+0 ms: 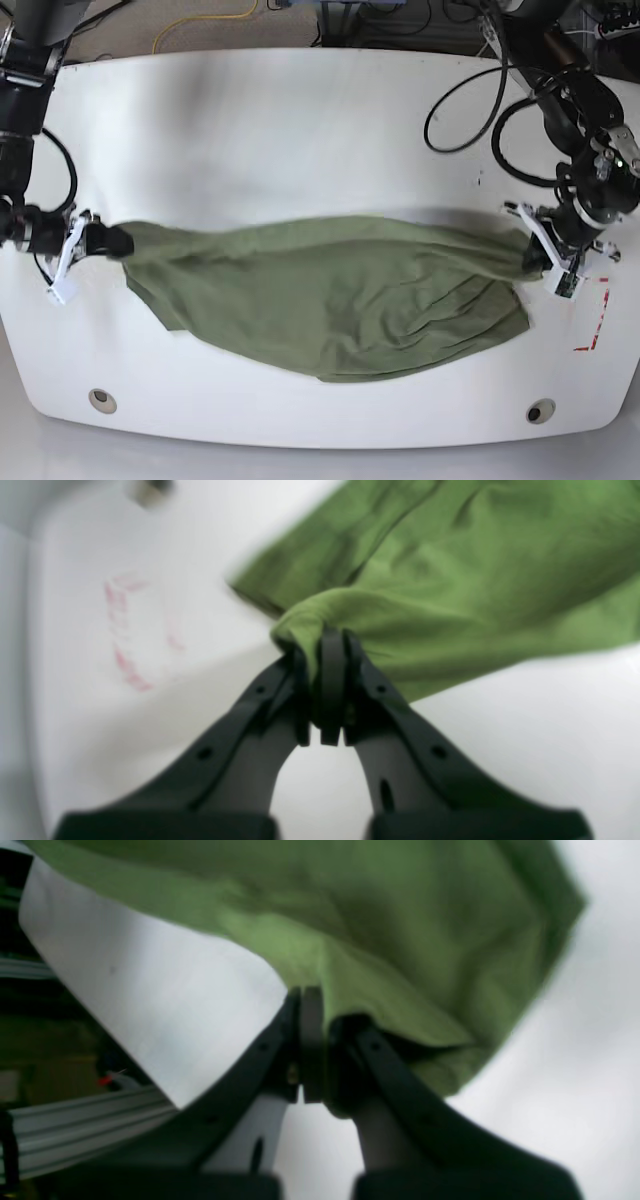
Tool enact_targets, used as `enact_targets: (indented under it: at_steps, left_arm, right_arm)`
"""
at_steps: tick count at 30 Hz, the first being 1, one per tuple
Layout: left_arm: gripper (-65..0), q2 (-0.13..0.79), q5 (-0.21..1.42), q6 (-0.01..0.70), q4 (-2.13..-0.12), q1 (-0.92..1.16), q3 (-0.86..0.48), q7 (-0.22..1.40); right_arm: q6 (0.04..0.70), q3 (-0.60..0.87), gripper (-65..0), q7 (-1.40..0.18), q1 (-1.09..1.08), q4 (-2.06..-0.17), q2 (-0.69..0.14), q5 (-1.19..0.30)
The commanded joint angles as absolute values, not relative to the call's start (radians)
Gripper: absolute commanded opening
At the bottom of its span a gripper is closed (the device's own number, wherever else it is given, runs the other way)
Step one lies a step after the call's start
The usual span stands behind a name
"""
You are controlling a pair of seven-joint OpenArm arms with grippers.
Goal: Fold the T-shirt properly
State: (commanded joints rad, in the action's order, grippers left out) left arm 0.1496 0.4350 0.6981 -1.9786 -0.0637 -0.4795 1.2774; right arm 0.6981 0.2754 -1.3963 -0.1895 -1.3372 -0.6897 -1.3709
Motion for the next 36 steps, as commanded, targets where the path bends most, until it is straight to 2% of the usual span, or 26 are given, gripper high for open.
enact_targets:
  at_steps: [6,14,18,27,36]
  left_arm:
    - [-65.0,0.194,0.452,0.698,-1.979,0.102,-0.501,1.277]
    - [-65.0,0.203,0.456,0.698,-1.985,0.271,-0.513,1.277]
    - [-65.0,0.236,0.453,0.698,-1.985,0.3,-0.549,1.276]
    - [-65.0,0.243,0.452,0.698,-1.985,0.209,-0.582,1.227]
    - [-65.0,0.236,0.452,0.698,-1.985,-0.021,-0.526,1.225]
  right_arm:
    - [0.698,0.406,-65.0,-1.396,0.044,-1.406,-0.625,-1.368]
    - [0.698,0.418,-65.0,-1.396,0.217,-1.518,-0.573,-1.337]
    - [0.698,0.418,-65.0,-1.396,0.265,-1.566,-0.558,-1.317]
    - [0.698,0.433,-65.0,-1.385,0.262,-1.698,-0.532,-1.164]
    - [0.698,0.466,-65.0,-1.371,0.139,-1.842,-0.499,-0.874]
